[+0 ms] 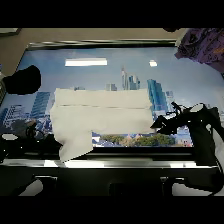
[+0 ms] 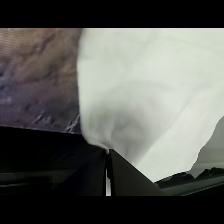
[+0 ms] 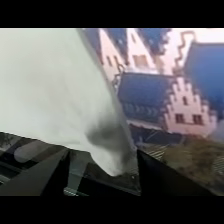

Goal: Fold the clothes and pants, and hang the long-sleeved shirts on hangers.

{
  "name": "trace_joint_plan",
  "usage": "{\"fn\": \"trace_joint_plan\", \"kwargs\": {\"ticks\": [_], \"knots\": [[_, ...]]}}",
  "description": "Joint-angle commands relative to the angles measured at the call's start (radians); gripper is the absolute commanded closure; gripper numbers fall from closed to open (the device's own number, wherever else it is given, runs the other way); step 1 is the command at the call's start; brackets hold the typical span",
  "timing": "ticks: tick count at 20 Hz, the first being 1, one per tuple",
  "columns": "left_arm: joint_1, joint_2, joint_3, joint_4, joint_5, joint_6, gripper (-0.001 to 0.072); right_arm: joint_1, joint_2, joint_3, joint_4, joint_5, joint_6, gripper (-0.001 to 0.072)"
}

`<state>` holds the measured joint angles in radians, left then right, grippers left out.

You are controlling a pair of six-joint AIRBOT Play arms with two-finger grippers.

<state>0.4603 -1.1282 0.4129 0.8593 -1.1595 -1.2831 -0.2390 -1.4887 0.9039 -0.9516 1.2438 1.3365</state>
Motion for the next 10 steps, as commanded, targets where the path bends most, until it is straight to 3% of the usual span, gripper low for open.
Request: {"fn": "trace_joint_plan", "kwargs": {"ticks": [1, 3, 4, 5, 7, 10], "knots": [[-0.001, 0.001, 0.001, 0.0, 0.0, 0.0, 0.0688, 0.05, -0.01, -0.006, 0.001, -0.026, 0.027, 0.0256], [-0.001, 0.001, 0.001, 0.0, 0.001, 0.0, 0.0688, 0.049, -0.01, -0.006, -0.002, -0.024, 0.033, 0.0403], [-0.001, 0.001, 0.002, 0.0, 0.0, 0.0, 0.0688, 0.049, -0.01, -0.006, -0.002, -0.021, 0.033, 0.0546], [-0.001, 0.001, 0.005, 0.0, 0.0, 0.0, 0.0689, 0.049, -0.008, -0.006, -0.001, -0.014, 0.033, 0.0643], [0.0, 0.01, 0.04, 0.011, -0.013, -0.009, 0.069, 0.049, 0.015, -0.006, -0.005, 0.002, 0.041, 0.0679], [-0.001, 0.065, 0.167, 0.153, -0.086, -0.167, 0.069, 0.049, 0.1, -0.005, -0.077, 0.048, 0.116, 0.068]]}}
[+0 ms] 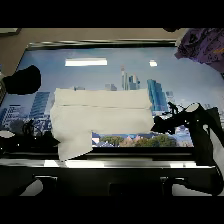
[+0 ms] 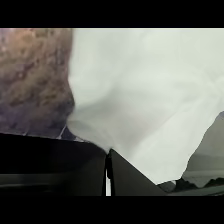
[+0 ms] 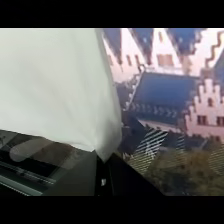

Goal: Fold the clothes and pants, and hang the long-sleeved shirts on hangers.

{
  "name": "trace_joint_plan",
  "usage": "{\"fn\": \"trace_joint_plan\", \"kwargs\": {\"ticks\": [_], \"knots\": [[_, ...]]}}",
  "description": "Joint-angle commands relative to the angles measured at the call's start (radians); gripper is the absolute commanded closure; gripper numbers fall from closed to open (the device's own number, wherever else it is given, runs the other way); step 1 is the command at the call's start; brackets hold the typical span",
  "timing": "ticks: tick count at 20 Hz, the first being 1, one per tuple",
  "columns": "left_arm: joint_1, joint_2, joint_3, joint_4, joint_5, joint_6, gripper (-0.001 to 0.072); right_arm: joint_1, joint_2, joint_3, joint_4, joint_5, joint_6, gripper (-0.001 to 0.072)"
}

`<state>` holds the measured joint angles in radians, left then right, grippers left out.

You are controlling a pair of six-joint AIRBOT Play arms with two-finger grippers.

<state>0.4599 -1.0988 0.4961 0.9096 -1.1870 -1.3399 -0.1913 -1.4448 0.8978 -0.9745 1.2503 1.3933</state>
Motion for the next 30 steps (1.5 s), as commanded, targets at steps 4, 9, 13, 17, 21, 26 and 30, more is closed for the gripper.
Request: {"fn": "trace_joint_plan", "kwargs": {"ticks": [4, 9, 13, 17, 21, 26, 30], "knots": [[-0.001, 0.17, 0.219, 0.198, -0.23, -0.304, 0.069, 0.002, 0.201, 0.0, -0.225, 0.221, 0.127, 0.068], [-0.074, 0.238, 0.259, 0.194, -0.165, -0.297, 0.0691, 0.002, 0.309, 0.001, -0.266, 0.237, 0.166, 0.068], [-0.205, 0.097, 0.361, 0.191, 0.038, -0.256, 0.0691, 0.002, 0.248, 0.033, -0.24, 0.164, 0.116, 0.068], [-0.275, -0.155, 0.559, 0.191, 0.089, -0.253, 0.0691, 0.004, 0.165, 0.135, -0.203, 0.067, 0.078, 0.0679], [-0.299, -0.379, 0.748, 0.191, 0.088, -0.253, 0.0691, 0.004, 0.039, 0.26, -0.157, -0.012, 0.063, 0.0679], [-0.321, -0.561, 0.927, 0.191, 0.089, -0.254, 0.0691, 0.004, -0.14, 0.368, -0.036, -0.08, 0.041, 0.0679], [-0.331, -0.645, 0.993, 0.191, 0.089, -0.257, 0.0691, 0.004, -0.22, 0.403, 0.043, -0.136, 0.023, 0.0678]]}}
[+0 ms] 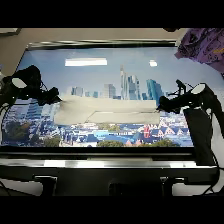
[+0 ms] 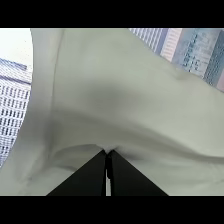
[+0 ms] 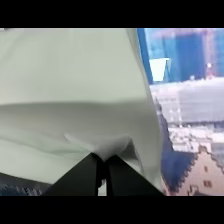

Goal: Fold the clothes and pants, and hang the long-sleeved shirts on hangers.

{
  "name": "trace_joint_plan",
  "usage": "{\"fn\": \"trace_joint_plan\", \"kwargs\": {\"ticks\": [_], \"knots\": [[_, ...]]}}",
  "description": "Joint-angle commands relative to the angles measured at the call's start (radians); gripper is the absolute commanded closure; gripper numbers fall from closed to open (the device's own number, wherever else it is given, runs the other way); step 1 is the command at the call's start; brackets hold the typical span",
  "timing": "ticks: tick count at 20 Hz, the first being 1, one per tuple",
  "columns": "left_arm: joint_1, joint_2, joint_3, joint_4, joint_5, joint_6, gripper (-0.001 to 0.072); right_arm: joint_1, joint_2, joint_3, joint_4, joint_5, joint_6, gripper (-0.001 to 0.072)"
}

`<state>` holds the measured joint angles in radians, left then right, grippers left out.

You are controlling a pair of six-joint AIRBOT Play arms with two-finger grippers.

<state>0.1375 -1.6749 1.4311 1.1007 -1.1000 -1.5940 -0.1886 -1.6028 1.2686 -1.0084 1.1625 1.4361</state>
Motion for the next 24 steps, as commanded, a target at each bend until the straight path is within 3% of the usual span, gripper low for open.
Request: {"fn": "trace_joint_plan", "kwargs": {"ticks": [1, 3, 5, 6, 7, 8, 9, 10, 12, 16, 24], "knots": [[-0.008, -0.085, 0.066, -0.001, 0.003, -0.003, 0.069, 0.001, -0.077, 0.035, 0.082, -0.06, -0.019, 0.0678], [-0.008, -0.105, 0.074, -0.001, 0.014, -0.007, 0.0689, 0.001, -0.1, 0.035, 0.08, -0.073, -0.019, 0.0658], [-0.008, -0.106, 0.074, -0.002, 0.044, -0.008, 0.0653, 0.001, -0.114, 0.035, 0.08, -0.074, -0.009, 0.0477], [-0.008, -0.106, 0.08, -0.002, 0.047, -0.018, 0.0558, -0.001, -0.113, 0.037, 0.082, -0.072, 0.005, 0.0452], [-0.008, -0.106, 0.09, -0.001, 0.045, -0.035, 0.0401, -0.003, -0.107, 0.05, 0.078, -0.056, 0.032, 0.04], [-0.006, -0.101, 0.106, 0.0, 0.039, -0.045, 0.0234, -0.011, -0.095, 0.074, 0.073, -0.027, 0.06, 0.026], [-0.003, -0.092, 0.126, 0.0, 0.033, -0.048, 0.0166, -0.031, -0.079, 0.107, 0.072, 0.013, 0.072, 0.0209], [0.0, -0.078, 0.148, 0.0, 0.025, -0.048, 0.0166, -0.061, -0.065, 0.139, 0.072, 0.052, 0.072, 0.0207], [0.008, -0.052, 0.193, 0.003, 0.004, -0.048, 0.0166, -0.163, -0.058, 0.179, 0.084, 0.15, 0.081, 0.0106], [0.019, -0.002, 0.213, 0.008, -0.008, -0.048, 0.0166, -0.275, -0.096, 0.152, 0.108, 0.269, -0.014, 0.0093], [0.017, 0.002, 0.213, 0.007, -0.036, -0.049, 0.0166, -0.196, -0.164, -0.036, 0.275, 0.149, -0.176, 0.0095]]}}
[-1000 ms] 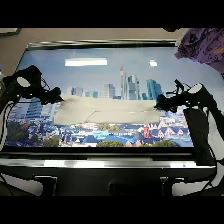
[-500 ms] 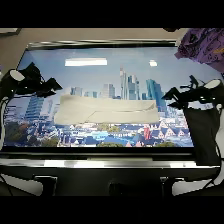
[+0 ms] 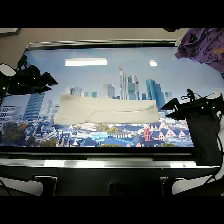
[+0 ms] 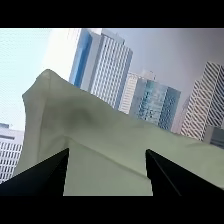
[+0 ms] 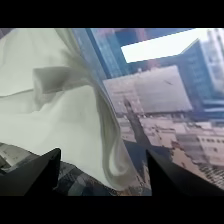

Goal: Fold the clothes and pants, and hang the long-sleeved shirts on hangers.

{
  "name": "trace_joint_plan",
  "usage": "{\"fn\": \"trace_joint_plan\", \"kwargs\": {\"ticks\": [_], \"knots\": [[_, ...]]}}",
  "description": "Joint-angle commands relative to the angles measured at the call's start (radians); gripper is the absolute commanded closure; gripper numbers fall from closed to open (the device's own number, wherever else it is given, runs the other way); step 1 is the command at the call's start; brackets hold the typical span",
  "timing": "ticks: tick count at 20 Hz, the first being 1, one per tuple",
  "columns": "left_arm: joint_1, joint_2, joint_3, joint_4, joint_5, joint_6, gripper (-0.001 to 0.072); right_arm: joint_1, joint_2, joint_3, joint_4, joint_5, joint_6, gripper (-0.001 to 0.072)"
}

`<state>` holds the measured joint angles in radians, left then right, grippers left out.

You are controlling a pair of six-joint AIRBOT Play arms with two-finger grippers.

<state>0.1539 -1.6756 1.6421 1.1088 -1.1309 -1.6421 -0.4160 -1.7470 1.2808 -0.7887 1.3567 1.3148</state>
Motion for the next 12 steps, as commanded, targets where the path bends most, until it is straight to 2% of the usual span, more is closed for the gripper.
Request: {"fn": "trace_joint_plan", "kwargs": {"ticks": [1, 5, 7, 8, 9, 10, 12], "knots": [[0.0, 0.003, 0.002, -0.001, -0.005, -0.001, 0.0166, 0.054, -0.026, -0.048, 0.052, -0.066, -0.055, 0.0095], [0.0, 0.003, 0.002, -0.001, -0.005, -0.001, 0.0166, 0.144, -0.036, -0.048, 0.018, -0.181, -0.031, 0.0128], [0.0, 0.002, 0.002, -0.001, -0.006, 0.0, 0.0166, 0.185, -0.036, -0.048, 0.003, -0.218, -0.024, 0.0188], [0.0, 0.002, 0.002, -0.001, -0.005, 0.0, 0.0167, 0.204, -0.036, -0.048, 0.002, -0.231, -0.024, 0.0322], [0.0, 0.002, 0.002, -0.002, -0.005, 0.0, 0.0167, 0.216, -0.035, -0.048, 0.002, -0.237, -0.024, 0.0539], [-0.002, 0.002, 0.002, -0.002, -0.006, -0.001, 0.0167, 0.221, -0.032, -0.048, 0.004, -0.239, -0.02, 0.0676], [-0.017, 0.0, 0.002, -0.017, -0.005, -0.001, 0.0169, 0.219, 0.0, -0.048, -0.006, -0.238, -0.019, 0.068]]}}
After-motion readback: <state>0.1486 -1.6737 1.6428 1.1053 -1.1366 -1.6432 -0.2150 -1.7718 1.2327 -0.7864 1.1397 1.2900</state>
